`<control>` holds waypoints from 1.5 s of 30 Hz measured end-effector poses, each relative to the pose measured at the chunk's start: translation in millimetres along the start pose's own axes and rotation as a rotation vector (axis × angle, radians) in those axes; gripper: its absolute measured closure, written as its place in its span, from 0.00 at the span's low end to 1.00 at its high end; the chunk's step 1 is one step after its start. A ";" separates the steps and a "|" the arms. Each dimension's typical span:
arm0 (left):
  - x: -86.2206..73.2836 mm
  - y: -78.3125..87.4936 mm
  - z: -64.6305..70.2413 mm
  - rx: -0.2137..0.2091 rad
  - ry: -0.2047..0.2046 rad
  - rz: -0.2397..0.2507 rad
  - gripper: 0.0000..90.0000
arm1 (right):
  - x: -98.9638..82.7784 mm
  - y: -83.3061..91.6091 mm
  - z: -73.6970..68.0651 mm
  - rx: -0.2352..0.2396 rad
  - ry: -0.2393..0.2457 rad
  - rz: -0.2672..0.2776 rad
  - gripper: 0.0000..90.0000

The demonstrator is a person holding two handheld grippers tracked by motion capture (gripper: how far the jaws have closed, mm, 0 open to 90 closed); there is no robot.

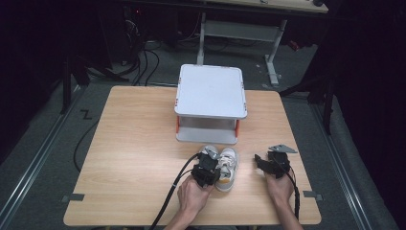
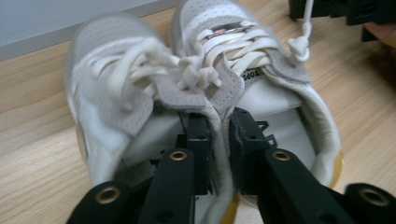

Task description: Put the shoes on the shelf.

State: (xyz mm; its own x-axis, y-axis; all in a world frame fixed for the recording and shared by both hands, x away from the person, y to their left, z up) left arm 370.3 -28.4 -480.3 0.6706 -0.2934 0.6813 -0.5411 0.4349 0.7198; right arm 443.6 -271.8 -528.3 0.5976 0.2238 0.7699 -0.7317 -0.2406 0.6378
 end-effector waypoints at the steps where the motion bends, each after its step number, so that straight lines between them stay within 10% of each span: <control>1: -0.4 0.3 -0.6 -0.006 0.005 0.003 0.90 | 0.0 0.0 0.0 0.001 0.000 0.000 0.43; 25: 20.8 31.2 -24.3 0.006 -0.018 0.065 0.92 | 0.0 0.0 0.0 0.002 0.002 0.000 0.43; 45: 62.0 1.1 -59.3 0.092 0.013 0.092 0.92 | 0.1 0.0 0.0 0.002 0.002 0.000 0.43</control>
State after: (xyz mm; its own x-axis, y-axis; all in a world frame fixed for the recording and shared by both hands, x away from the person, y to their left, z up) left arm 441.4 4.4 -445.2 0.6225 -0.2448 0.7434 -0.6443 0.3790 0.6643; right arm 443.7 -271.8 -528.3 0.5973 0.2256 0.7696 -0.7307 -0.2426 0.6382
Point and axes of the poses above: each handheld gripper's, and its own axes: y roughly backward along the jaws, x roughly out of its top, z roughly to its right, the point moved 4 cm from there along -y, roughly forward along the jaws, and after that the axes turned 3 degrees about z, right-handed, at the moved point
